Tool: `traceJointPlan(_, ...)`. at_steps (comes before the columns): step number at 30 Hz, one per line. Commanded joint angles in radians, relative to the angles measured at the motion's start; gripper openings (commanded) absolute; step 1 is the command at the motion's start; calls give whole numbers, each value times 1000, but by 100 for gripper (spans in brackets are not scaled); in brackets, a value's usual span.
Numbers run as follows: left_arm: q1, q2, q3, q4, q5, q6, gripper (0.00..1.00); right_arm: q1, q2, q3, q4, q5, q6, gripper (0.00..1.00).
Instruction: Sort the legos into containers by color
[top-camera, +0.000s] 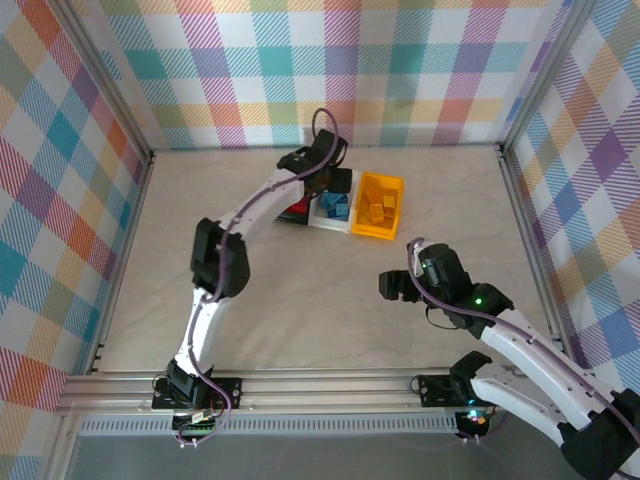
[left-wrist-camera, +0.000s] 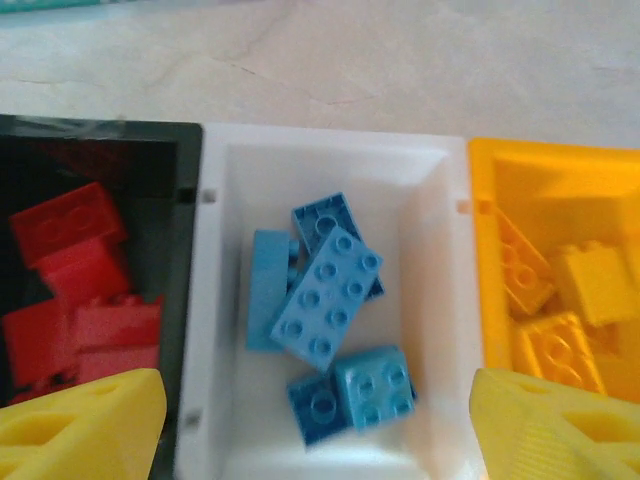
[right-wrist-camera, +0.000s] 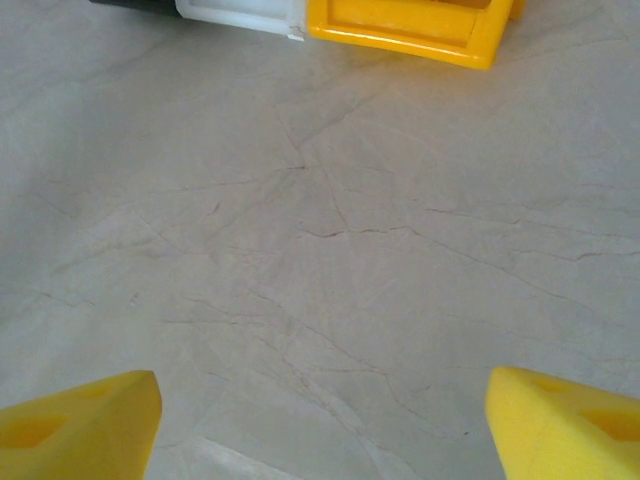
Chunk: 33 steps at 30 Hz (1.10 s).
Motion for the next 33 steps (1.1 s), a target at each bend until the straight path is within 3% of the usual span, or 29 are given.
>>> traceJointPlan(1,-11,-247,-179,94,15,21,82,-2,34,53,39,74,-120,91)
traceJointPlan(7,-8,-555,-552,134,15,17,92,-44,49,-8,273,148,-380,95)
traceJointPlan(9,-4,-641,-656,135,15,13,100,-131,68,-9,316,100,-400,96)
traceJointPlan(15,87,-916,-975,191,-34,-50,100,-444,227,42,388,-61,-405,97)
traceJointPlan(18,144,-1028,-1076,201,-66,-53,100,-530,316,56,429,-96,-407,97)
traceJointPlan(26,176,-1244,-1290,346,-165,101,100,-550,473,10,630,-93,-422,97)
traceJointPlan(33,187,-1266,-1361,329,-243,148,100,-550,596,-43,868,-102,-464,98)
